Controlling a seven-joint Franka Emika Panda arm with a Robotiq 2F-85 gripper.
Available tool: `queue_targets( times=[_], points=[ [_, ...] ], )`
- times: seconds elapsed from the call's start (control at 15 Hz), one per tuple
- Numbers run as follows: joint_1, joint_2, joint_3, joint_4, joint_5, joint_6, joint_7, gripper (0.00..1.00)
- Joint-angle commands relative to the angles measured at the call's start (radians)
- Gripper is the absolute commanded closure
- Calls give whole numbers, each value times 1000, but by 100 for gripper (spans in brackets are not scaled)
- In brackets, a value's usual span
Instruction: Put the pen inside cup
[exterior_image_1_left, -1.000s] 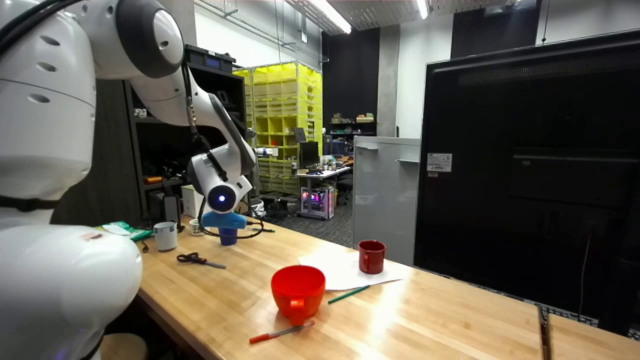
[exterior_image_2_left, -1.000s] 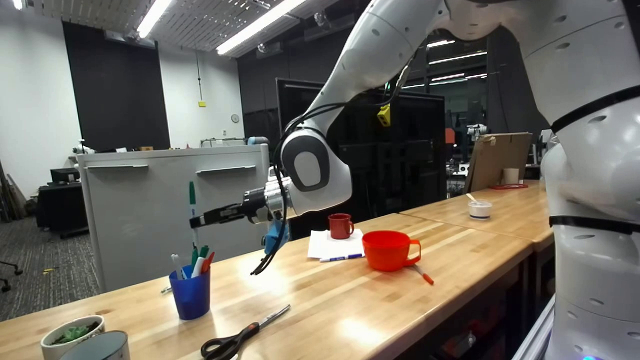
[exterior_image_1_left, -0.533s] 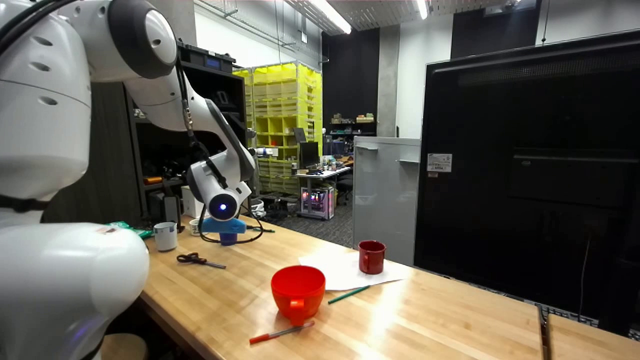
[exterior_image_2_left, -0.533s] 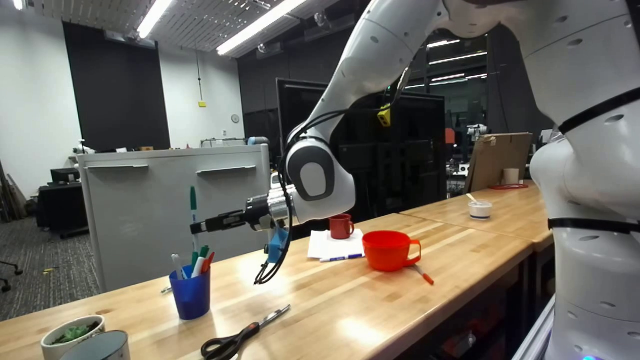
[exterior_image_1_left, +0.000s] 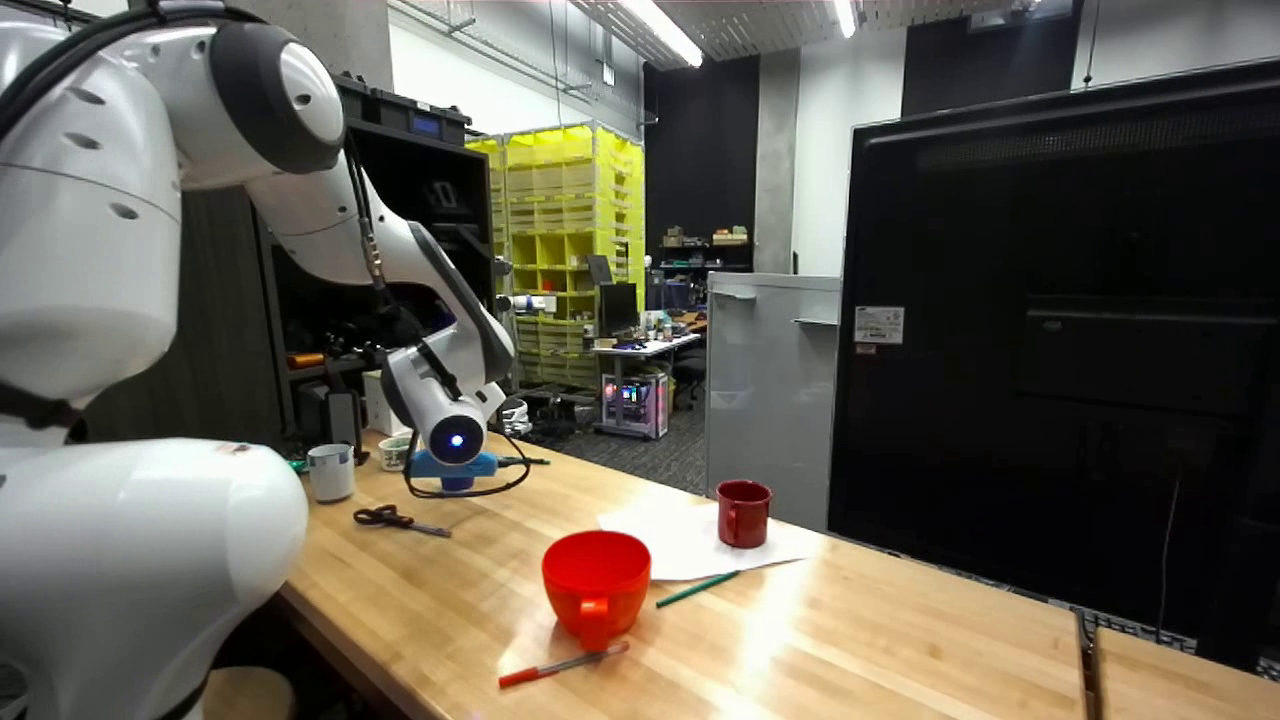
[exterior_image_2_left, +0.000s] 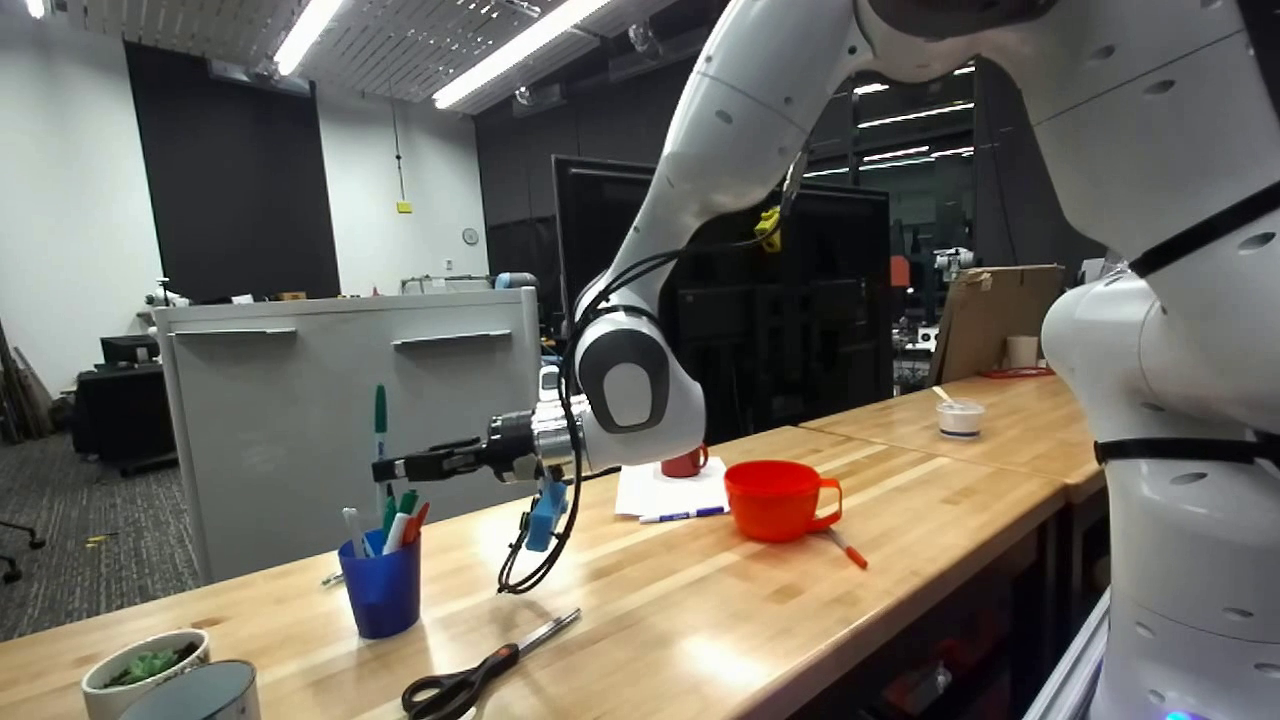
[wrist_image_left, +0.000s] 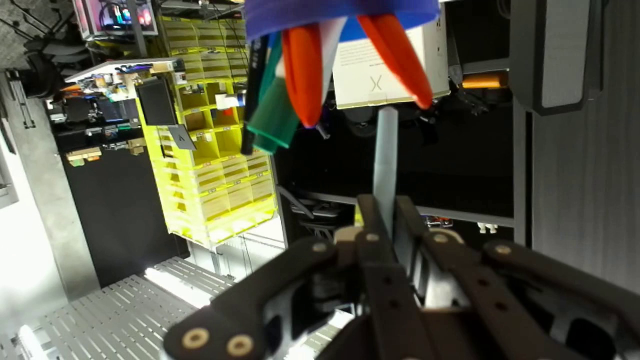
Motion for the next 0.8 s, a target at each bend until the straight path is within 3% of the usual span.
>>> queue_targets(
  times=[0.0, 0.73],
  points=[
    [-5, 31, -19, 22, 1, -33, 0, 97],
    [-82, 76, 37, 53, 0, -55, 0, 97]
  ],
)
